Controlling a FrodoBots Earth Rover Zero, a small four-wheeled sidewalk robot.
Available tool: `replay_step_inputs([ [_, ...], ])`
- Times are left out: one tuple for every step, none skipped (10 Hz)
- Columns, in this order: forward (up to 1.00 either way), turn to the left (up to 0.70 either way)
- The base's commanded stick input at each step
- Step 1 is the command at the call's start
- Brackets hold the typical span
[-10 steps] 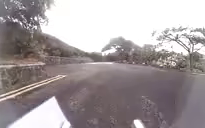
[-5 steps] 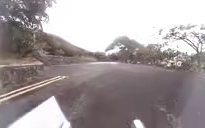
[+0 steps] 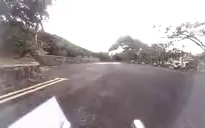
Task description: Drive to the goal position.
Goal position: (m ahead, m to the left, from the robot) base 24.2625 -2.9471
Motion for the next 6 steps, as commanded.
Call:
replay_step_inputs([
  [1.00, 0.00],
  [1.00, 0.00],
  [1.00, 0.00],
  [1.00, 0.00],
  [1.00, 0.00],
  [1.00, -0.02],
])
